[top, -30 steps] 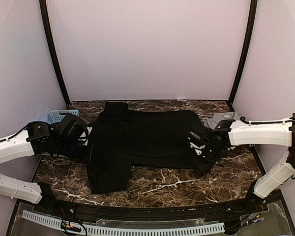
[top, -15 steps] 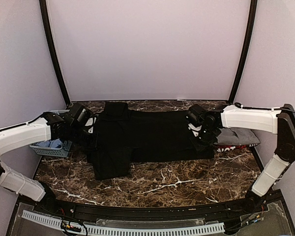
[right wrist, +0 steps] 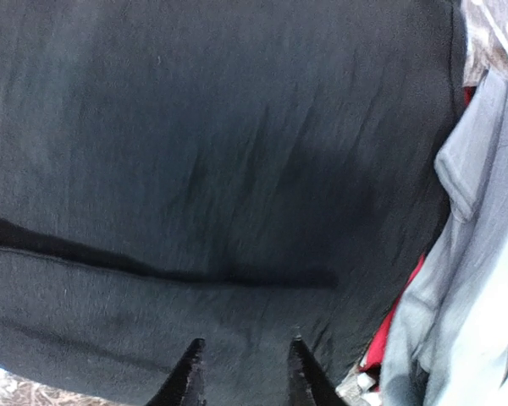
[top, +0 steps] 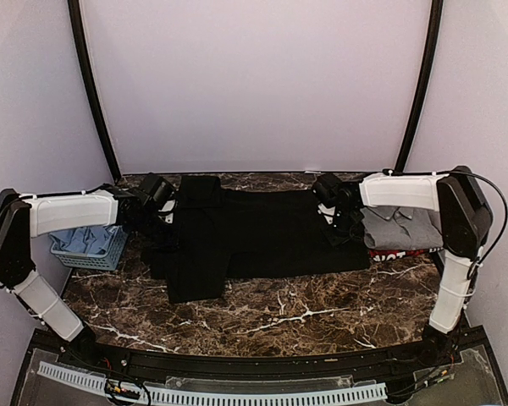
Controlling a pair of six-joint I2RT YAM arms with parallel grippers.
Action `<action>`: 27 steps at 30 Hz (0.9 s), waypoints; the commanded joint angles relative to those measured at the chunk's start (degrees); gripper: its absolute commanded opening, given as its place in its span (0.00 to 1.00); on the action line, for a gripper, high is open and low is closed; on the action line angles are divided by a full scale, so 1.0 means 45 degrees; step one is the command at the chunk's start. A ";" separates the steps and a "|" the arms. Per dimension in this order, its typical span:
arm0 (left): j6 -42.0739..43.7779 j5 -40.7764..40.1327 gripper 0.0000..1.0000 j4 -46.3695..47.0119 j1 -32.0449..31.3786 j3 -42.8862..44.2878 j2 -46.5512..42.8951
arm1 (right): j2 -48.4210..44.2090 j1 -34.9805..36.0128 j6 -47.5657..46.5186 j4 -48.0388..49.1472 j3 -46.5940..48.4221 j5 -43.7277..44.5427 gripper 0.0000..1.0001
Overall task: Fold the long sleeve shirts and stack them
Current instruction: Fold the flattened shirt at the center of the board.
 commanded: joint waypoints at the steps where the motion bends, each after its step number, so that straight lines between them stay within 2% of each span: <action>1: 0.0240 -0.0098 0.03 0.0112 0.0225 0.0268 0.0082 | 0.0181 -0.0203 -0.0226 0.0377 0.0521 0.0400 0.33; 6: 0.0252 -0.0033 0.08 0.0488 0.0435 0.0309 0.0690 | -0.0263 -0.0207 -0.0068 0.0813 0.0151 -0.0013 0.34; 18: -0.0242 0.0279 0.12 0.1877 0.1303 0.1277 0.2025 | -0.1925 0.0037 0.0423 0.1863 -0.1725 -0.1562 0.35; 24: -0.0334 0.0225 0.23 0.2142 0.1482 0.1365 0.2241 | -0.3269 0.1505 0.0476 0.4083 -0.2930 -0.3993 0.40; 27: -0.0302 0.0202 0.34 0.2359 0.1496 0.1266 0.1730 | -0.3725 0.2461 0.0908 0.5917 -0.3686 -0.5748 0.47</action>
